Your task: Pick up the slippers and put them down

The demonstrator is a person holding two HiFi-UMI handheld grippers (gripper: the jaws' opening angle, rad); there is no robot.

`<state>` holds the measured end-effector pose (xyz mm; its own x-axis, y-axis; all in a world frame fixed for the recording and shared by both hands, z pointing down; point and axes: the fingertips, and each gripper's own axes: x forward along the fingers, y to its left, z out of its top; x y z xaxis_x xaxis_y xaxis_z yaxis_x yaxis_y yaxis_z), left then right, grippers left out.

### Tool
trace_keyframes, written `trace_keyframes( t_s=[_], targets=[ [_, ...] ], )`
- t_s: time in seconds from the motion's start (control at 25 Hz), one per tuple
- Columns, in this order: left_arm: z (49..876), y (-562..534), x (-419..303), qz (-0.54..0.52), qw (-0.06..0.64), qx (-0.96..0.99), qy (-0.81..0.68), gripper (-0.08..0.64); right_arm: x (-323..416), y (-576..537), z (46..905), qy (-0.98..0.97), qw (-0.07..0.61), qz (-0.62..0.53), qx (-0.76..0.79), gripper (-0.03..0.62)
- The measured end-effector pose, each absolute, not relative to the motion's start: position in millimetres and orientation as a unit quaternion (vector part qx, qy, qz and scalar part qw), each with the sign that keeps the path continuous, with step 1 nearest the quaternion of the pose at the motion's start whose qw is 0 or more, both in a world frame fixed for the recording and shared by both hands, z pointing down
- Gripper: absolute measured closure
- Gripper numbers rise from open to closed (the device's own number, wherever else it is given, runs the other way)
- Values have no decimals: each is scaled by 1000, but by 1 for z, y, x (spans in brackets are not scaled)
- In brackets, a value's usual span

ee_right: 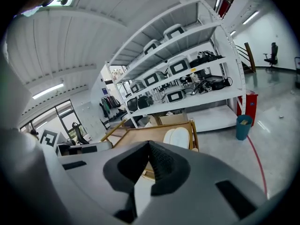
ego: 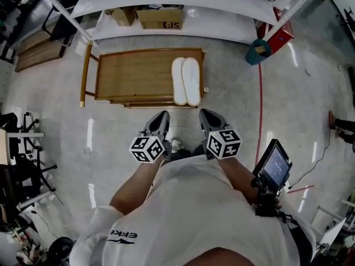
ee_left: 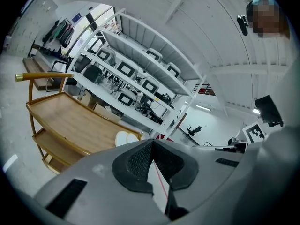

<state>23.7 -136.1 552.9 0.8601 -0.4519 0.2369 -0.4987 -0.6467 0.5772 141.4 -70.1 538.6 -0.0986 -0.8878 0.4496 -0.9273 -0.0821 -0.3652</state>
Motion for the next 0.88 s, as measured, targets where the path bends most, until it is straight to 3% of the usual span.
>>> trace_keyframes(
  t_s=[0.32,0.6,0.88],
  targets=[
    [589,-158,47,78,348,898,-259,556,163,-89,571,-663,39,333,670,590],
    [610,-168,66,113,355,889,-265,557,176,-102,615,-649,-28,421,633,589],
    [643,-164,71,160,360,882,-257,555,162,-100,664,-636,-22,472,611,588]
  ],
)
